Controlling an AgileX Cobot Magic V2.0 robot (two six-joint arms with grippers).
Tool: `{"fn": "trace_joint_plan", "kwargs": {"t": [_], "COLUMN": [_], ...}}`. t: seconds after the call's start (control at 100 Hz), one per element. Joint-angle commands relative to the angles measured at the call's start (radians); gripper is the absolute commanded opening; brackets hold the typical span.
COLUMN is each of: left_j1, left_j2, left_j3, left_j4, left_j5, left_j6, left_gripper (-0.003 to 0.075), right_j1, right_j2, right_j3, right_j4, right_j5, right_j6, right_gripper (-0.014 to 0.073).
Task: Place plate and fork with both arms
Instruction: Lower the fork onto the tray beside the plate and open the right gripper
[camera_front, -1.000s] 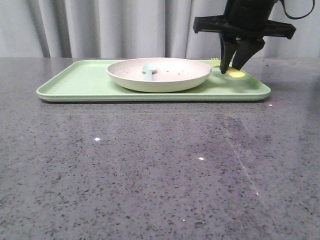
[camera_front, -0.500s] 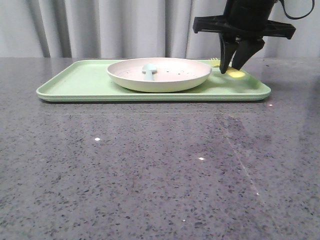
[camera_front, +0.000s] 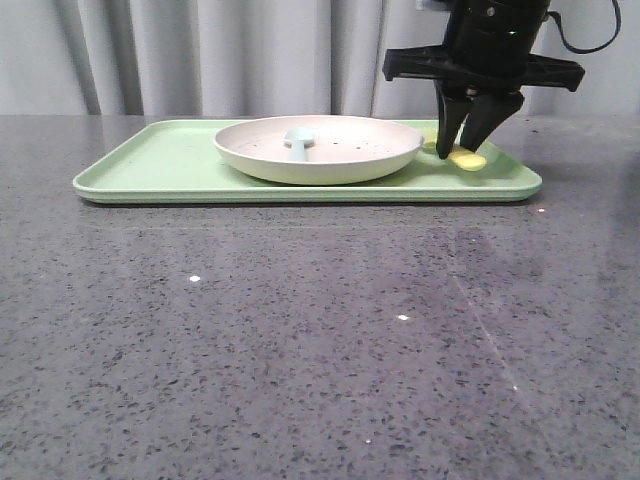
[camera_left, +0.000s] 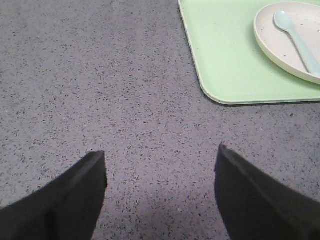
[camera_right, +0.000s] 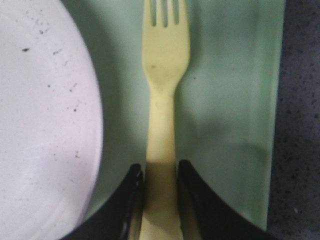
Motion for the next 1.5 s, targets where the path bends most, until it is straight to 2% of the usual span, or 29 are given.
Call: {"fn": "trace_joint_plan", "kwargs": {"t": [0.0,0.61,0.69,0.88,0.98,1.2,1.49], "left_j1": [0.0,0.0,0.0,0.0,0.0,0.0,0.0], "left_j2": [0.002,0.002,0.002,0.002,0.002,0.002,0.002], "left_j3": [-0.027,-0.027,-0.027,-0.027,-0.027,-0.027,-0.027], "left_j4": [-0.011,-0.011,-0.011,-0.011,-0.011,-0.011,-0.011], "left_j5": [-0.062,-0.062,-0.062,-0.062,-0.062,-0.062,-0.062], "left_j6": [-0.011,-0.011,-0.011,-0.011,-0.011,-0.011,-0.011], "left_gripper": [0.0454,0.0454,0.0454,0.0454,0.0454,0.0454,0.0454], "right_j1": [-0.002,-0.002,-0.002,-0.002,-0.002,-0.002,-0.004], "right_j2": [-0.047,-0.042,-0.042,-0.042,-0.042,-0.059,-0.17], "right_j3": [-0.024,-0.024,-0.024,-0.024,-0.024,-0.025,-0.025], "right_j4": [-0.002,-0.002,-0.002,-0.002,-0.002,-0.002,-0.041], "right_j5": [-0.031,-0.02,-0.018,-0.014,-0.014,-0.013,-0.011], "right_j6": [-0.005,-0.005,-0.005,-0.005,-0.006,-0.012,-0.084], "right_gripper": [0.0025,0.0034,0.008,0.027,0.0328,0.0336,0.0335]}}
